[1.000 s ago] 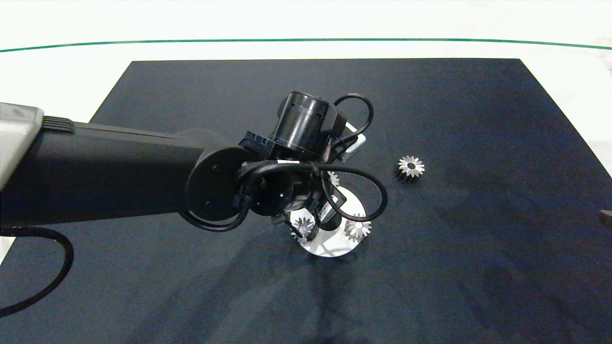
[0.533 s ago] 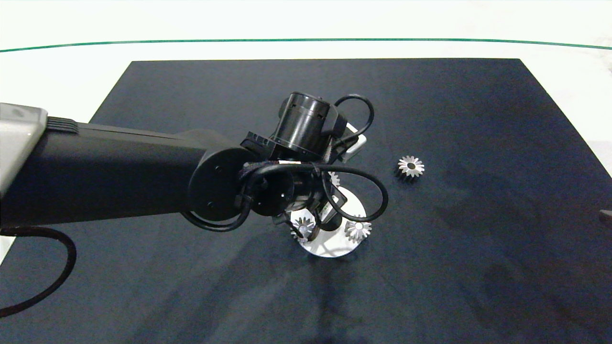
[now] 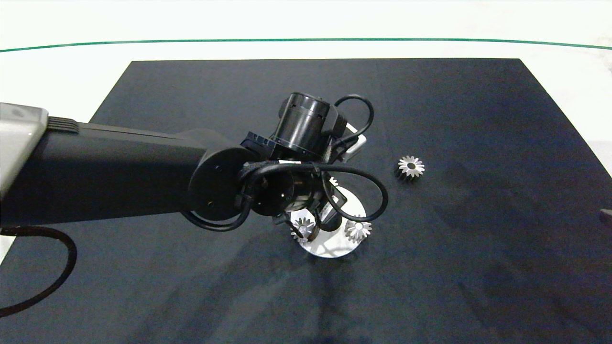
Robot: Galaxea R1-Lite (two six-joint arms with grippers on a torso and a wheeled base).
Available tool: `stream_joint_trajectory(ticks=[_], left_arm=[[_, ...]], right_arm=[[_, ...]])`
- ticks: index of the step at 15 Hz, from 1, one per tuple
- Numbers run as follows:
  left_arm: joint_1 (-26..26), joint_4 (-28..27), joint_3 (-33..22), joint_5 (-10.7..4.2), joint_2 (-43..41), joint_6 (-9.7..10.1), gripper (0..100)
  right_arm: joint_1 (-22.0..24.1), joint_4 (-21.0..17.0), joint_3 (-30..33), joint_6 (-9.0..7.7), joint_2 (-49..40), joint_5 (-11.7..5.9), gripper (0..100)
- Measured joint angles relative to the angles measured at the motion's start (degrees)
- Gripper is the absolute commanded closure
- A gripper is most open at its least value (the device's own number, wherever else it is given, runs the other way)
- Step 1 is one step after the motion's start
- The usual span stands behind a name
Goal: Remove an incorrectly installed larger gear and replace it with the correct smaller gear
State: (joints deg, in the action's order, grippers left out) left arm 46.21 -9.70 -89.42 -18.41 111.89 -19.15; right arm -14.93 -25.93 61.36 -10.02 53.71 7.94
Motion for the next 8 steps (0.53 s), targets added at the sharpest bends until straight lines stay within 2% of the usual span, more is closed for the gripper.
stream_joint_trajectory(ticks=[8], left_arm=[[0.1, -0.2, 0.0, -0.77, -2.4, 0.35, 0]], right_arm=[[0.0, 0.0, 0.1, 0.22, -0.9, -0.06, 0]])
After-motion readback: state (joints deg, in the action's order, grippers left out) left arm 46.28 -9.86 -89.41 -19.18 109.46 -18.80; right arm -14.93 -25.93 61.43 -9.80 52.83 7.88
